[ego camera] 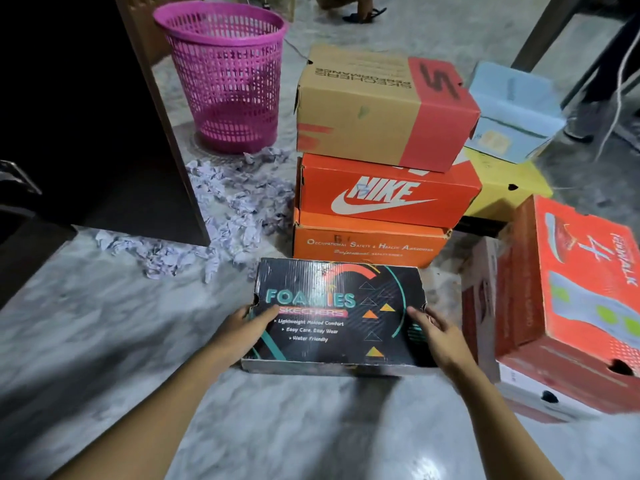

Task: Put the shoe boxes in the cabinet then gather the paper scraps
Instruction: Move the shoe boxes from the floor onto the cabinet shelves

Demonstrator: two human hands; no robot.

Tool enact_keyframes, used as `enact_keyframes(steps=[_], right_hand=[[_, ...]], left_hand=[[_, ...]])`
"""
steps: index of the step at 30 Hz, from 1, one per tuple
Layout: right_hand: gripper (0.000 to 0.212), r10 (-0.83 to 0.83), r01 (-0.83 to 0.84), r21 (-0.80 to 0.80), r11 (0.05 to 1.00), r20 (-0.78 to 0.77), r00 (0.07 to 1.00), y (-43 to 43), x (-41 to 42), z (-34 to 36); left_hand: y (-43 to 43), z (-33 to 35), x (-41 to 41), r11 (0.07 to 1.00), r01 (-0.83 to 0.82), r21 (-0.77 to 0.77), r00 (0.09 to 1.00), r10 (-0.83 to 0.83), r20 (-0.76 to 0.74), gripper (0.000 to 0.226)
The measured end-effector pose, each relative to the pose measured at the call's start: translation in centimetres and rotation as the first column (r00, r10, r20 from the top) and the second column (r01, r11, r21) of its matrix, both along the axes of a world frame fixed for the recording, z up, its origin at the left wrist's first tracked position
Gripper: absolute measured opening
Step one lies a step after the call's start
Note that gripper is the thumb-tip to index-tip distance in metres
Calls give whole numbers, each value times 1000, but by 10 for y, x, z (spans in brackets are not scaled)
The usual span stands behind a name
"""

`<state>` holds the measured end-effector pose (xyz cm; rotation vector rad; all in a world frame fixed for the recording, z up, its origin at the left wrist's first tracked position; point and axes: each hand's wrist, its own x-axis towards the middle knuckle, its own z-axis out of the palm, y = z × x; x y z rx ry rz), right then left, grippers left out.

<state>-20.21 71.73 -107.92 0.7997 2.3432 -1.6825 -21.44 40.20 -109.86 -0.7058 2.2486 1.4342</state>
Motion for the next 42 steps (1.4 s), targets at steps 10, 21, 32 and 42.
enact_keyframes(steps=[10,21,32,42], right_hand=[[27,218,-294,-283,913,-271,938,-73,30,-8],[78,541,-761,-251,598,-575,614,-261,-7,92],[74,735,-971,-22,240,-649,196,-468,-21,210],[80,814,-996,78,44,-581,-10,-633,3,232]], left_hand=[[-71,17,91,850,-436,295,880,471,-56,25],[-235,122,183,681,-711,173,636,729,-253,27],[-324,251,235,239,-921,309,154,949,-276,40],[-424,266,286,-181,-937,298,-299,857,-420,52]])
